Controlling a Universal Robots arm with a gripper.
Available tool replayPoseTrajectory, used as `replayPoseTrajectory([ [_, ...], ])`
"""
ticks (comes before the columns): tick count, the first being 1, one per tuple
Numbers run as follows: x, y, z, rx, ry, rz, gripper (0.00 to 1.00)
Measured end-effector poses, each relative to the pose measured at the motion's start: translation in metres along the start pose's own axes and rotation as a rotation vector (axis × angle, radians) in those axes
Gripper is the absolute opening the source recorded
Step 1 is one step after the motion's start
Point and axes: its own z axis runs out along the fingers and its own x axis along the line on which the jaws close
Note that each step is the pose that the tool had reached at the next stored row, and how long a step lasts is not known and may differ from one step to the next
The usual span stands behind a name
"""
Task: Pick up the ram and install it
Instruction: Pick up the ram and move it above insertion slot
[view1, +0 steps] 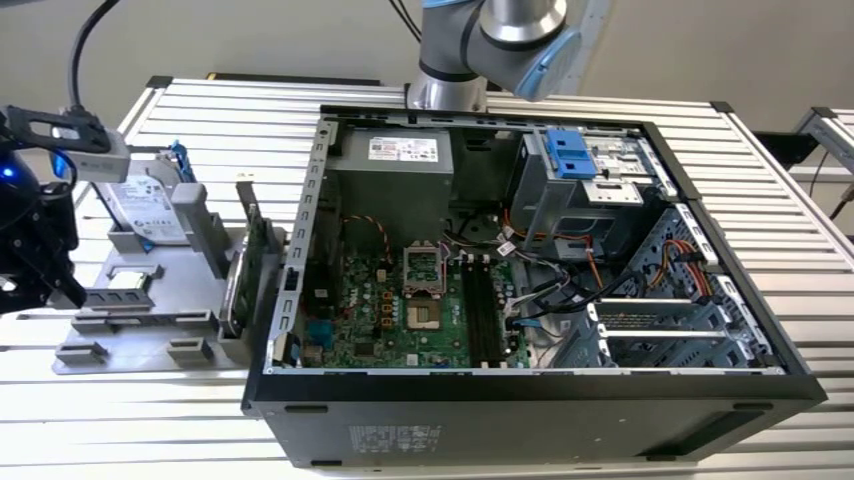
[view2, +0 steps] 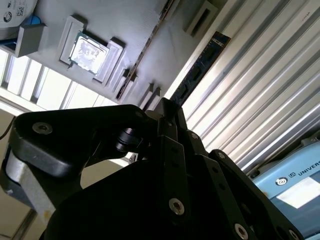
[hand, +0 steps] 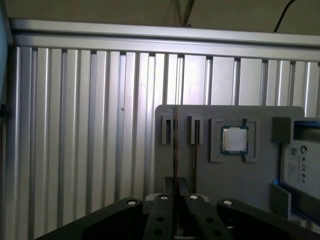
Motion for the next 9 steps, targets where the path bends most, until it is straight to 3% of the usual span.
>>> replayPoseTrajectory([
  [9, 0.0, 0.0, -0.001, 0.0, 0.0, 0.0, 0.0],
])
